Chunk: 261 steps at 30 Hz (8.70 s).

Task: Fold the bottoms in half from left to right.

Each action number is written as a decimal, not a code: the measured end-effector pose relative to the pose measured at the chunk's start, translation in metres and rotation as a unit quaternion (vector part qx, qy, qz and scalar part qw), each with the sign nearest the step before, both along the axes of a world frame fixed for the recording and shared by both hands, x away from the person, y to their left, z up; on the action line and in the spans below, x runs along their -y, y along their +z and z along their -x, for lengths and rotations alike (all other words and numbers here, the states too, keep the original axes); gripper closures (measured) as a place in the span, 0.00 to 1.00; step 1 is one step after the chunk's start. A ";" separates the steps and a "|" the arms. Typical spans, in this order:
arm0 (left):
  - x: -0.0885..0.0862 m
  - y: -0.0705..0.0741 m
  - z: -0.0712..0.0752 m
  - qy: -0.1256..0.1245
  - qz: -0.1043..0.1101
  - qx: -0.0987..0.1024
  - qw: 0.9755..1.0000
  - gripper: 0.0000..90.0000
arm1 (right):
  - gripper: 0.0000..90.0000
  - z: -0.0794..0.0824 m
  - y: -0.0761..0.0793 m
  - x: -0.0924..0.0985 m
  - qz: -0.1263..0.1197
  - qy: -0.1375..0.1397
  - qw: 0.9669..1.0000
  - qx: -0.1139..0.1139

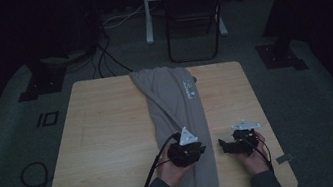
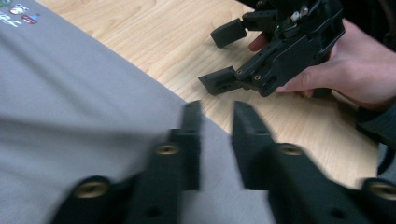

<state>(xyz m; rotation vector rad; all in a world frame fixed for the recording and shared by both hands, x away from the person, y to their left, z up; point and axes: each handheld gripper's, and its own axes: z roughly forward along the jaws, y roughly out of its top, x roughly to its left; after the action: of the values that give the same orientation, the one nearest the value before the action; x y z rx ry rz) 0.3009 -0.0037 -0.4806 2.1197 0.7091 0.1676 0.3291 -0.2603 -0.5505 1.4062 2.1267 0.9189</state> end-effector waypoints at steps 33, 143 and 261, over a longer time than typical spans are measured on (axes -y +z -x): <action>-0.189 -0.060 0.003 0.263 -0.092 0.065 0.958 0.60 | 0.99 -0.009 0.025 -0.098 -0.073 0.109 0.991 -0.041; -0.189 -0.064 0.001 0.276 -0.098 0.044 0.955 0.56 | 0.39 0.093 0.011 -0.045 0.023 0.202 0.979 -0.021; -0.121 -0.046 0.011 0.237 -0.001 0.010 0.971 0.61 | 0.63 0.058 0.040 -0.069 -0.072 0.094 0.993 -0.017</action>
<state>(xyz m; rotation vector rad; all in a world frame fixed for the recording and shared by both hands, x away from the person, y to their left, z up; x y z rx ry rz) 0.2897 0.1173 -0.5267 1.9143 1.1949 0.4471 0.2707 -0.1914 -0.5106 1.3119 2.2896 1.1482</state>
